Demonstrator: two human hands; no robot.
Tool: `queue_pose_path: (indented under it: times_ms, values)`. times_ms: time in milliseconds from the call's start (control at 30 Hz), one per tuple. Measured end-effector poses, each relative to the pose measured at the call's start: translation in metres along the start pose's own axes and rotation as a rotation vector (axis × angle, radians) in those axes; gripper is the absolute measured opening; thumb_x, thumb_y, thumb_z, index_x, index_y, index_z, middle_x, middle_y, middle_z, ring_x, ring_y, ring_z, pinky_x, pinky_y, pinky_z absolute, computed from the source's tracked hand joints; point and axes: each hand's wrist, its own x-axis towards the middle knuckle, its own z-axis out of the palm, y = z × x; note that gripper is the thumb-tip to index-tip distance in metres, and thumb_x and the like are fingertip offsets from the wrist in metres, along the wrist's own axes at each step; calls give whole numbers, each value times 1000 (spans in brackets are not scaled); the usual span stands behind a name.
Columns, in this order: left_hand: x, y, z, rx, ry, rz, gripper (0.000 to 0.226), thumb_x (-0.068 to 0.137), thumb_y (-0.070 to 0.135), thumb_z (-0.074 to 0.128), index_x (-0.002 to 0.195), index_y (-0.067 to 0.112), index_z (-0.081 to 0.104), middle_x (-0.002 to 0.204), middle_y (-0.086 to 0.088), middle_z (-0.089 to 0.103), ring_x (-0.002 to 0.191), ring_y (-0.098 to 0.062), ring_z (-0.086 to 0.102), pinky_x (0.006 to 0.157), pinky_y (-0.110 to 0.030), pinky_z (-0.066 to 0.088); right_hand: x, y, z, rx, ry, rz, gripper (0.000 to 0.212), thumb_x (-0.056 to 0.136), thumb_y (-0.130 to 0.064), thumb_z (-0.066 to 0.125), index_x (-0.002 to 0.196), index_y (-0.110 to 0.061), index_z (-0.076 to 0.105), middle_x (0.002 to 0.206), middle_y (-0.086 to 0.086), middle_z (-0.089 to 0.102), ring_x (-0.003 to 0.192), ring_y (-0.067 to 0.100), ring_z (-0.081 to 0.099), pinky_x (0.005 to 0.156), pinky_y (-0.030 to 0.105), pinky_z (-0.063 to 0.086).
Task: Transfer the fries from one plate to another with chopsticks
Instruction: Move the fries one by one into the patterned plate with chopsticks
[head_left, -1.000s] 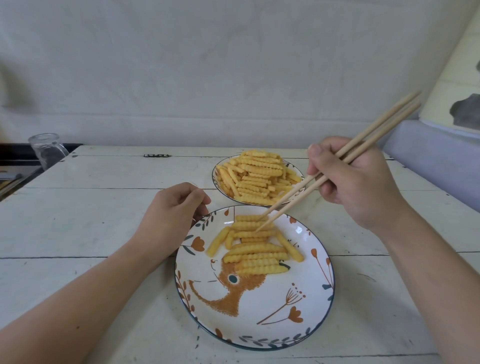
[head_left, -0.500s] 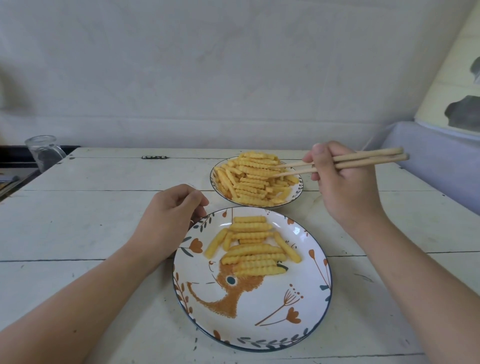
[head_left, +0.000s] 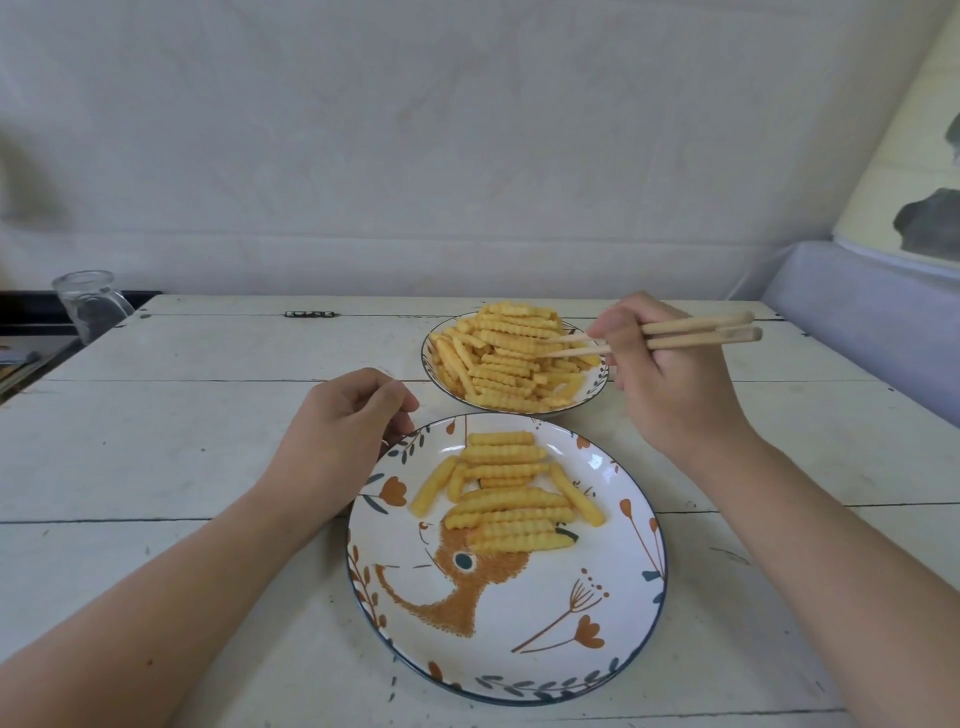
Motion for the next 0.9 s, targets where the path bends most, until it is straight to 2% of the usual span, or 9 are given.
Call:
queue_pose_path:
  times_ms: [67,133,300,333,433,467,600,900]
  values:
    - [0,0,0,-2,-1,-3,29,101,19,53,82,15,73,73,1,71,69,-19,62,71,-40,54,2,-5,-4,82,51,42,38,99,-48,43,81,-21,63,64,-11,60,58,9,52,52,34,43]
    - [0,0,0,-1,0,0,29,101,20,53,81,15,73,73,1,71,68,-18,61,70,-39,53,4,-12,-9,175,125,81,35,99,-45,43,77,-24,62,65,-15,61,57,5,53,52,23,41]
    - [0,0,0,-10,-2,-2,28,101,19,53,82,14,73,70,3,70,66,-15,61,70,-37,53,9,-19,-23,308,190,173,43,107,-31,43,76,-7,62,56,-8,57,46,6,47,41,21,35]
    - [0,0,0,-10,-2,-2,28,101,19,53,82,14,73,71,3,70,67,-15,62,71,-38,53,9,-19,-24,304,177,181,43,107,-30,44,76,-8,63,58,-5,57,47,7,48,40,21,35]
    - [-1,0,0,-14,-4,-12,29,101,20,53,82,14,73,72,2,71,68,-19,64,71,-40,54,9,-15,-22,259,127,190,40,105,-34,48,76,-14,67,65,18,56,51,10,50,42,21,35]
    - [-1,0,0,-16,-4,-16,29,101,20,53,82,14,73,72,2,71,68,-21,64,71,-40,55,9,-14,-22,248,113,201,39,104,-34,49,77,-14,68,63,21,55,49,10,50,42,21,36]
    - [-1,1,1,-13,-3,-9,29,102,20,53,82,14,73,74,-3,71,69,-21,63,71,-41,54,5,-13,-17,223,75,201,37,103,-33,49,82,-10,69,58,7,55,45,6,52,43,19,40]
    - [-1,0,0,-12,-4,-1,29,101,20,53,81,15,74,74,-2,71,70,-22,63,72,-41,54,2,-5,-8,176,27,227,36,104,-36,47,81,-18,69,58,-3,57,46,9,51,47,23,45]
